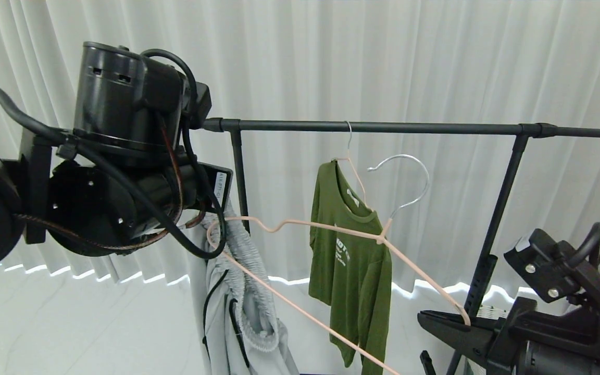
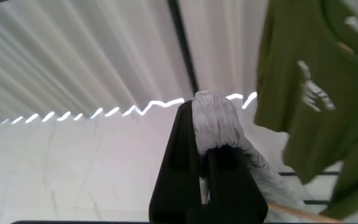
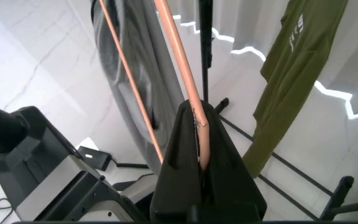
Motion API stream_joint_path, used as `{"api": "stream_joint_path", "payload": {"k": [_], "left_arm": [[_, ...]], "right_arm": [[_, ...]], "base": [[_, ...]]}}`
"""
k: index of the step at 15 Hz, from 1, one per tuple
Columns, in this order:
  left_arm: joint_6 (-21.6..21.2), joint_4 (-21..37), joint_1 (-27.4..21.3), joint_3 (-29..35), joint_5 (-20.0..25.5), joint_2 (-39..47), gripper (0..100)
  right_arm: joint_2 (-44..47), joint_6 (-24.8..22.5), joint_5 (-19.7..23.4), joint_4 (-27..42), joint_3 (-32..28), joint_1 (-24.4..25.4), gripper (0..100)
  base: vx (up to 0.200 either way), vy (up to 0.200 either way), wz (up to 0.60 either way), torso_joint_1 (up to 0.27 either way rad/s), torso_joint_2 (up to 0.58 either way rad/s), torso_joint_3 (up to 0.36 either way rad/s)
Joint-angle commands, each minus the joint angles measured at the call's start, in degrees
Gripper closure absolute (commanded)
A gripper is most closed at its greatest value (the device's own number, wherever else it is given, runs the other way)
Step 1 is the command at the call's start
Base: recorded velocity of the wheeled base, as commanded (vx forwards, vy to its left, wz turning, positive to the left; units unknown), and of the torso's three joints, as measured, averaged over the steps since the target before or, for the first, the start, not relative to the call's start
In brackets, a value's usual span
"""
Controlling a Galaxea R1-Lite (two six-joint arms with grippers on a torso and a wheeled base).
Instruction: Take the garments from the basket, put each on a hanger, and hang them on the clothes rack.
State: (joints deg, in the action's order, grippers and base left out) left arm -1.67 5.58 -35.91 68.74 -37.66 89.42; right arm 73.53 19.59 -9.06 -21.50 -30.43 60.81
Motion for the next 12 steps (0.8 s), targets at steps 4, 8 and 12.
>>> {"api": "stream_joint_path", "payload": {"k": [4, 8, 12], "left_arm": [[-0.09, 0.13, 0.05, -0.10, -0.22, 0.93, 100], [0.00, 0.13, -0.03, -0.80, -0.22, 0.93, 100], [0.09, 0.04, -2.93, -0.28, -0.14, 0.85, 100]], "right_arm": [[-4.10, -0.08, -0.08, 2.34, 2.04, -1.66, 100], [-4.10, -0.17, -0.08, 2.34, 1.95, -3.15, 100], [-3.48, -0.34, 1.59, 2.26, 1.86, -0.60, 100]], "base": [[0.000, 0.000, 0.00, 0.000, 0.00, 0.000], [0.000, 0.000, 0.00, 0.000, 0.00, 0.000], [0.000, 0.000, 0.00, 0.000, 0.00, 0.000]]}}
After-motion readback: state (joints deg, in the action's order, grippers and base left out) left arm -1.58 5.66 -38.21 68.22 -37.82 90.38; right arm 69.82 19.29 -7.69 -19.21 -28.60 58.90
